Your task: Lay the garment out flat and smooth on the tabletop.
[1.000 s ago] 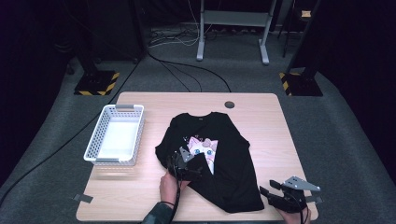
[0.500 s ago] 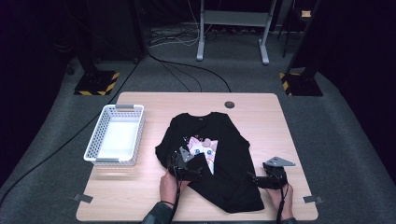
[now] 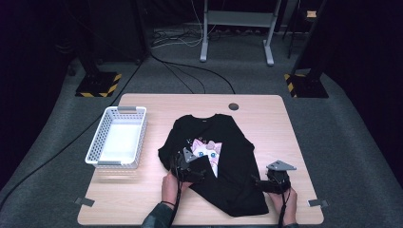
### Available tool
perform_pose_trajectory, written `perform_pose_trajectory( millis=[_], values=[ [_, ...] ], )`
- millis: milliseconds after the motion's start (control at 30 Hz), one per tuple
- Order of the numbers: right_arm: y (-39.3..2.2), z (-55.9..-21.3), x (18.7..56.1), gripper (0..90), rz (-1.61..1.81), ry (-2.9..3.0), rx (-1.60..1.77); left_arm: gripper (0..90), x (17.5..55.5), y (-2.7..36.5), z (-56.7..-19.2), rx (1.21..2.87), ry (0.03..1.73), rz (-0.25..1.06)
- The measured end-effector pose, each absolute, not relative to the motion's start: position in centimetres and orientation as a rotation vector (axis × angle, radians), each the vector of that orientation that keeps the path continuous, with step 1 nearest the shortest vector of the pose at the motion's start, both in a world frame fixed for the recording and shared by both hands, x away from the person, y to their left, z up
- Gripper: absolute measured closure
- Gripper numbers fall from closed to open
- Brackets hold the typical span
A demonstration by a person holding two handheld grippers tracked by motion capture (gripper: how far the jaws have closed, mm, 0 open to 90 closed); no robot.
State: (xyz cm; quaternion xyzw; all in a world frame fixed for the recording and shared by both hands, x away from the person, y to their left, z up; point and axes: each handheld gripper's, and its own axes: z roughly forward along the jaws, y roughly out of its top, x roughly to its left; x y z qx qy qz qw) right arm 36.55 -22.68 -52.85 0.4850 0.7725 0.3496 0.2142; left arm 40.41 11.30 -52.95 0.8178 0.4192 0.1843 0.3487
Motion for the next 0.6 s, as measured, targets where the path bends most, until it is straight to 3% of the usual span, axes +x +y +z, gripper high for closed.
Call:
perform_pose_trajectory(
  millis=[233,600],
  values=[
    [-22.7,-52.8,36.6,16.4,0.972,2.147,1.342,7.2,40.6,11.3,-52.7,2.095,1.08,0.482],
    [-22.7,-52.8,36.7,16.7,0.977,2.148,1.342,16.0,42.9,8.0,-50.7,2.117,1.021,0.496]
  ],
)
